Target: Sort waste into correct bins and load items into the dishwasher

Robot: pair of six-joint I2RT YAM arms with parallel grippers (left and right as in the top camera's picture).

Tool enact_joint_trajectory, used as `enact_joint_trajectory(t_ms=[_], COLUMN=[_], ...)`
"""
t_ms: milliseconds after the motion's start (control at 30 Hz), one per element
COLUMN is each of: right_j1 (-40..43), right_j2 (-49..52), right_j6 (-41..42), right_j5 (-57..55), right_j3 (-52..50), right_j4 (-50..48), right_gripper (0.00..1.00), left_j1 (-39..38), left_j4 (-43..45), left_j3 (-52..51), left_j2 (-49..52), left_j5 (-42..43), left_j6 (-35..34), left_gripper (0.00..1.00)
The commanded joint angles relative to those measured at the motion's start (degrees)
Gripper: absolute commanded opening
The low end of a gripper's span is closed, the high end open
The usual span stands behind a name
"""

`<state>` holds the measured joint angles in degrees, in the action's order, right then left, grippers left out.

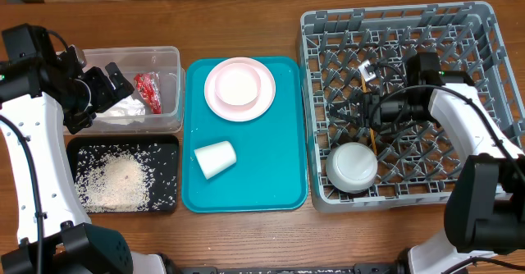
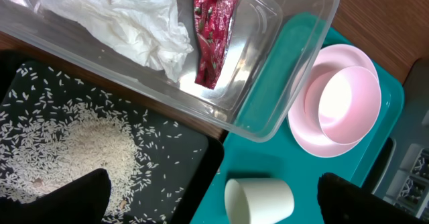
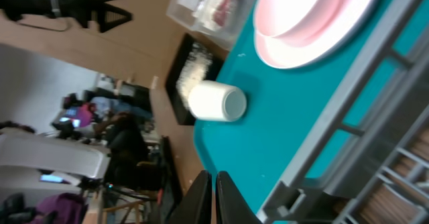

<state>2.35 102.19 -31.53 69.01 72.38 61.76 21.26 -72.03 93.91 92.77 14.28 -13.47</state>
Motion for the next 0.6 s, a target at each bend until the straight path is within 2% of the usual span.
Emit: enact_joint_trajectory(t_ms=[0,133,200,233,300,400,467,567], right_j1=[-2.7,-9.0,-12.6,-14.7,-20.3,-27.7,-32.4,-37.9], right_j2=[-0.6,-1.0,-1.0,-1.0,-1.0,-0.9,-0.2,1.6], right_j6=[12.2,24.3,27.7,28.9,30.1,30.0,29.6,29.6], right_j5=[-13.1,-30.3,-37.7,-41.9,-51.0,-60.1,-65.0,-69.5], right_j3=[6.3,14.2,17.7,19.2,21.5,21.9,21.9,21.8], right_j4=[-1.2,-4.2,-5.1,-5.8,-9.0,-14.7,-18.2,-22.8], right_gripper=[0.06,0.06,0.09,0.13,0.34,0.54,0.6,0.61], left_j1=[-0.3,-0.3,-0.3,-0.3,-0.3,-0.3,-0.3,-0.3], left_j4=[0.1,0.1,0.1,0.1,0.1,0.1,0.1,0.1], left_j3=[0.8,0.8,0.8,0.8,0.8,0.8,0.8,0.8], left_j2=[-0.9,-0.9,-0.9,-0.9,-0.9,-0.9,-0.9,-0.9], left_j5=[-0.1,-0.1,-0.1,-0.1,-0.1,-0.1,-0.1,-0.1], left_j6=[0.6,0.6,0.6,0.6,0.6,0.6,0.6,0.6], left_gripper=[1.0,1.0,1.0,1.0,1.0,1.0,1.0,1.0])
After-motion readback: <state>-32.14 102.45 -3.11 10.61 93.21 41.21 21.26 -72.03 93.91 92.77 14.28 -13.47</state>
